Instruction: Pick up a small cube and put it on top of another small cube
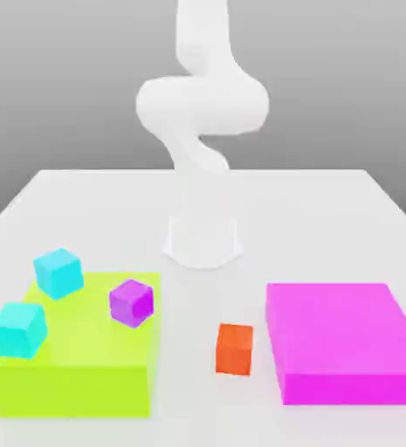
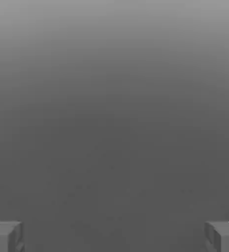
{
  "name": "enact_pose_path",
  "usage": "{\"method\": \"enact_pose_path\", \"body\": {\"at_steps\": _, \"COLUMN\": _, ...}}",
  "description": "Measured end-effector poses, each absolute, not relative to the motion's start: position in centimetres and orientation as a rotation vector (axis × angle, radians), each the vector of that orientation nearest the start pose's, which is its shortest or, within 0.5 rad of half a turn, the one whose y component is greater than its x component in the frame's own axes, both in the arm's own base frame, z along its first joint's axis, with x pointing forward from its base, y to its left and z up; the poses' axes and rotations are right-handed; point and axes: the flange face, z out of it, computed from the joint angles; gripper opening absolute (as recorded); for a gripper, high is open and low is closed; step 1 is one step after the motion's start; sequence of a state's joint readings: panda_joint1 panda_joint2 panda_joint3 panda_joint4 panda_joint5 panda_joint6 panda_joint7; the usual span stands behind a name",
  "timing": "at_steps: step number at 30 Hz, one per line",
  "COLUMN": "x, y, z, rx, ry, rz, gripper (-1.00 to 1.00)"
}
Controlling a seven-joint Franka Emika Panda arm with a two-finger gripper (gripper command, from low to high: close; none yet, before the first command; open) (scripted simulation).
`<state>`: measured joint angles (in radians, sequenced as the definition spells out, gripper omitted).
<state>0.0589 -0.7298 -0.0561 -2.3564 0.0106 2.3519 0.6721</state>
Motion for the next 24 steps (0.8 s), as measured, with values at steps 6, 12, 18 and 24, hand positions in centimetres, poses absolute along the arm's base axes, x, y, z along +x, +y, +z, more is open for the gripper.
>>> {"method": "enact_pose_path", "body": {"at_steps": 6, "x": 42.5, "y": 0.4, "z": 53.0, "rx": -2.791, "ry": 0.495, "rz": -0.712, "gripper": 0.0}}
{"method": "enact_pose_path", "body": {"at_steps": 12, "x": 43.0, "y": 2.9, "z": 40.0, "rx": -2.955, "ry": 0.04, "rz": -0.479, "gripper": 0.0}}
{"method": "enact_pose_path", "body": {"at_steps": 18, "x": 39.6, "y": 4.9, "z": 28.5, "rx": -3.024, "ry": -0.46, "rz": -0.239, "gripper": 0.0}}
{"method": "enact_pose_path", "body": {"at_steps": 24, "x": 34.5, "y": 5.2, "z": 20.5, "rx": -2.995, "ry": -0.934, "rz": -0.022, "gripper": 0.0}}
